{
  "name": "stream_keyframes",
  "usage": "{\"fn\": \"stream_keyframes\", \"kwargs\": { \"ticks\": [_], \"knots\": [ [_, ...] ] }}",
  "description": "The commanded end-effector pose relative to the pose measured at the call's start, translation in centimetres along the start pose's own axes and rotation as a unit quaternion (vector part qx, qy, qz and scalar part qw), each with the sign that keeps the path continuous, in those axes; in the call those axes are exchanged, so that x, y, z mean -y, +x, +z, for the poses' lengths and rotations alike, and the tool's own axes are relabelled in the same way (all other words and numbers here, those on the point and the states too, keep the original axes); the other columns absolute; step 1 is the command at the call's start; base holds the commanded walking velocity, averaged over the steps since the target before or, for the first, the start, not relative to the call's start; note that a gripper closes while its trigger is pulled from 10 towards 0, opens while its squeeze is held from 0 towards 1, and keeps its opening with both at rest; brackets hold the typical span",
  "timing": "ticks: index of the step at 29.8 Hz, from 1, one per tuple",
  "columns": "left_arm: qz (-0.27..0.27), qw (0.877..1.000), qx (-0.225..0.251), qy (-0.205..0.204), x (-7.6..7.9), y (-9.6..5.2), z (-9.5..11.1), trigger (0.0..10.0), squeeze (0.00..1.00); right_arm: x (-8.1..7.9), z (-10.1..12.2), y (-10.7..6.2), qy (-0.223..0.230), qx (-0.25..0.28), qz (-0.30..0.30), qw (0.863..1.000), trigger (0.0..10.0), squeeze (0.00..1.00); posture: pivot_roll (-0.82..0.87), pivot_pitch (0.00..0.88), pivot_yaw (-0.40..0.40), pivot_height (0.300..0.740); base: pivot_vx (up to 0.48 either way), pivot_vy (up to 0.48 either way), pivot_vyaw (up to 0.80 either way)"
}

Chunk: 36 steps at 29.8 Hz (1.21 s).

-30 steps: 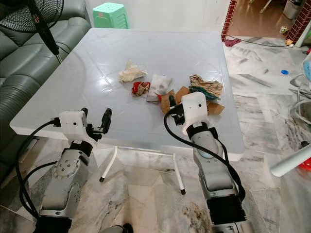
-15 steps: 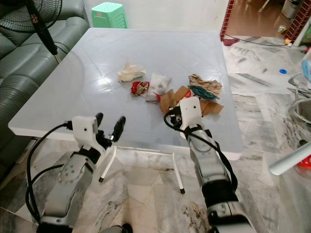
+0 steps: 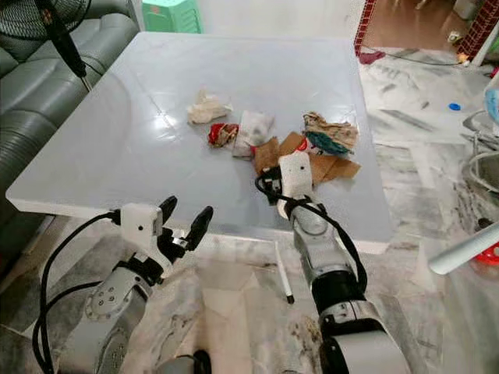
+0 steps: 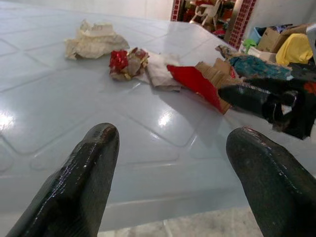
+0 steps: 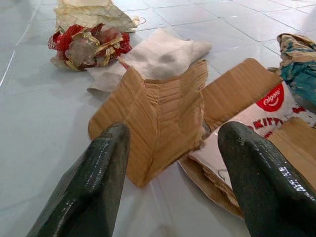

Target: Picking trash to rubbish bin

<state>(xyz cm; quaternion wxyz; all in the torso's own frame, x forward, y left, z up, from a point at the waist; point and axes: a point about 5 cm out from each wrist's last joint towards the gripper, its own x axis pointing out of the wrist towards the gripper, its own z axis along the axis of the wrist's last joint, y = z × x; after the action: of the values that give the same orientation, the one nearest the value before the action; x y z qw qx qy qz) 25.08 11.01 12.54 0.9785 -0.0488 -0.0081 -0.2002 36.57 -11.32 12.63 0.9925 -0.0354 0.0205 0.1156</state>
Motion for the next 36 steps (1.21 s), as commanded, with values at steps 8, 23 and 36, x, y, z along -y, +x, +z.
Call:
{"fn": "stream_keyframes", "kwargs": {
  "ticks": [8,23,36],
  "knots": [
    [0.001,1.000,-0.009,0.001,0.3,-0.6,0.3,10.0,0.00,-0.6,-0.5,0.7,0.039,-0.007,0.001,0.999,0.0,0.00,0.05,0.198,-0.007,0.740,0.000,0.000,0.00],
    [0.000,1.000,-0.013,0.002,0.3,-0.7,0.5,10.0,0.00,-0.6,-0.4,0.9,0.054,0.011,-0.012,0.998,0.0,0.00,0.06,0.195,0.002,0.740,0.000,0.000,0.00],
    [0.001,1.000,-0.011,0.004,0.2,-0.5,0.5,10.0,0.00,-0.2,0.5,1.0,0.051,0.044,-0.034,0.997,0.0,0.00,0.06,0.181,-0.006,0.740,0.000,0.000,0.00]
  ]
}}
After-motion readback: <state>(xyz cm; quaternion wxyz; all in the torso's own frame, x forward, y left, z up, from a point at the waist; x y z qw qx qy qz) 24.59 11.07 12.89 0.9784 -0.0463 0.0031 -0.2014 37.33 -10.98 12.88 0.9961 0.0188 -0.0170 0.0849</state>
